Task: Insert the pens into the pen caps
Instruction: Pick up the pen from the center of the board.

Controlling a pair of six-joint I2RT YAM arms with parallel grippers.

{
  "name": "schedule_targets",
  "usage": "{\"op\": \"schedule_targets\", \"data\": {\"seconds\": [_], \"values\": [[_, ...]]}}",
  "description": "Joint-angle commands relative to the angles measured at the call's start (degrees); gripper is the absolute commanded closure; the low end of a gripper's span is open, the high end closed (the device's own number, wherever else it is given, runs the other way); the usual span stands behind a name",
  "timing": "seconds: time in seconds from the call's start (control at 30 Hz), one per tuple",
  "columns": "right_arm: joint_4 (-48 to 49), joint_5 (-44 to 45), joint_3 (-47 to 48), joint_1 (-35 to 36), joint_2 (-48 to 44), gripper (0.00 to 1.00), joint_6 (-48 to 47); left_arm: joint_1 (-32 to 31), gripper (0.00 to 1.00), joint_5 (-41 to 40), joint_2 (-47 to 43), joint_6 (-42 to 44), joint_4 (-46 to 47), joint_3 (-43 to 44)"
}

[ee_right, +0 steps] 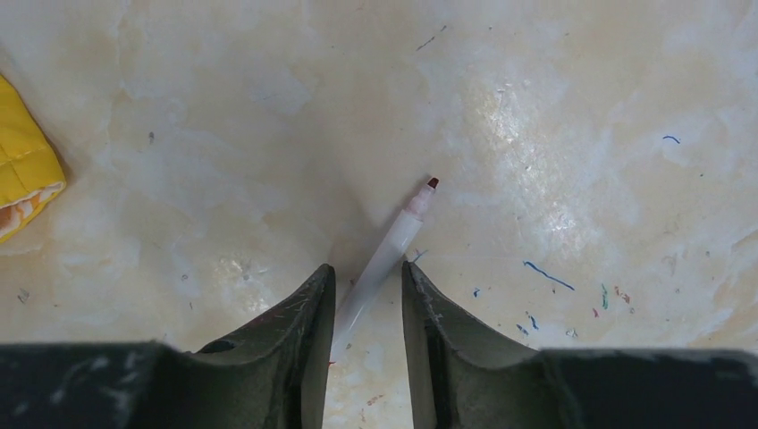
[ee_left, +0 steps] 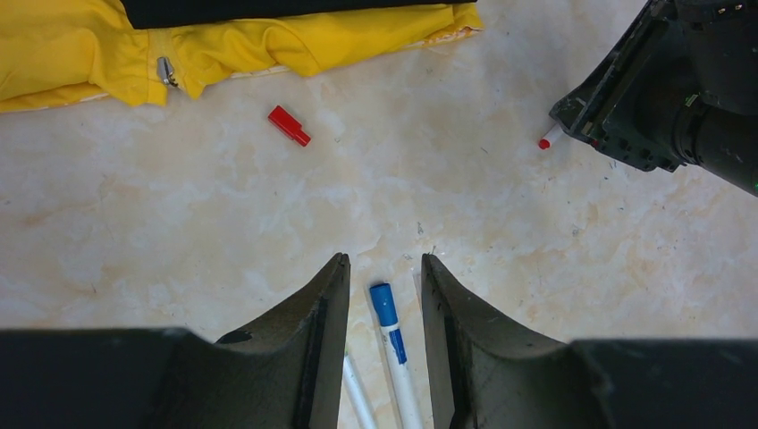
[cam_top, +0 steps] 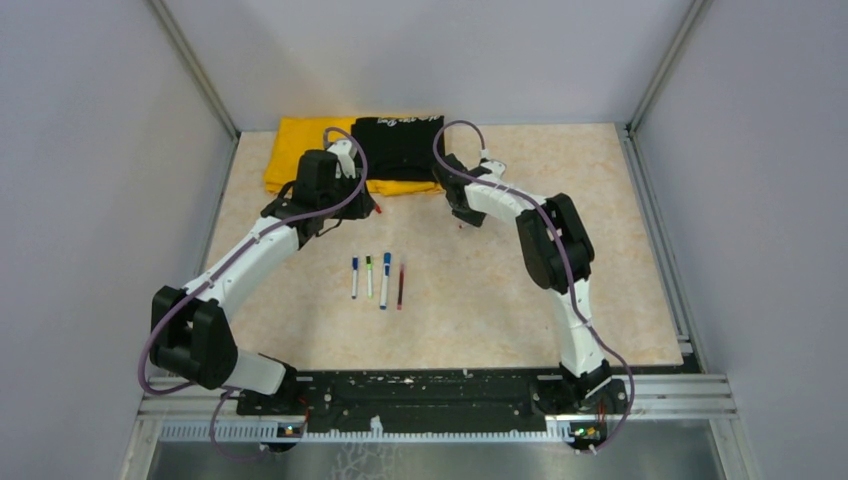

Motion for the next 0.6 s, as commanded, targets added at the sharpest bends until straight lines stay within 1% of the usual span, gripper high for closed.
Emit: {"op": "schedule_targets", "data": {"seconds": [0.0, 0.17, 0.27, 0.43, 0.5, 0.57], "values": [[0.7, 0.7, -1.9, -0.9, -2.2, 0.7, -1.9, -0.2, 0.59, 1.4, -0.9, 0.1, 1.3, -0.3], [4.6, -2.1, -6.8, -2.3, -5.6, 0.85, -4.8, -0.2, 0.59, 2.0, -0.6, 0.0, 1.4, -0.3], [7.5, -4.3, -10.6, -3.2, -8.9, 0.91, -7.3, -0.1, 0.59, 3.0, -0.6, 0.0, 1.6, -0.4], [14.2, -11.0, -16.2, -3.9, -14.6, 0.99, -15.7, -0.1, 0.57, 8.0, -1.6, -0.4, 4.3, -1.9], [19.1, -15.2, -20.2, -3.9, -18.5, 1.0, -18.8, -0.2, 0.57, 11.4, -2.5, -0.7, 6.3, -2.9], [25.4, -20.8, -26.2, -3.9, -23.1, 1.0, -21.6, -0.1, 0.57, 14.9, -3.7, -1.3, 8.9, -4.3]]}}
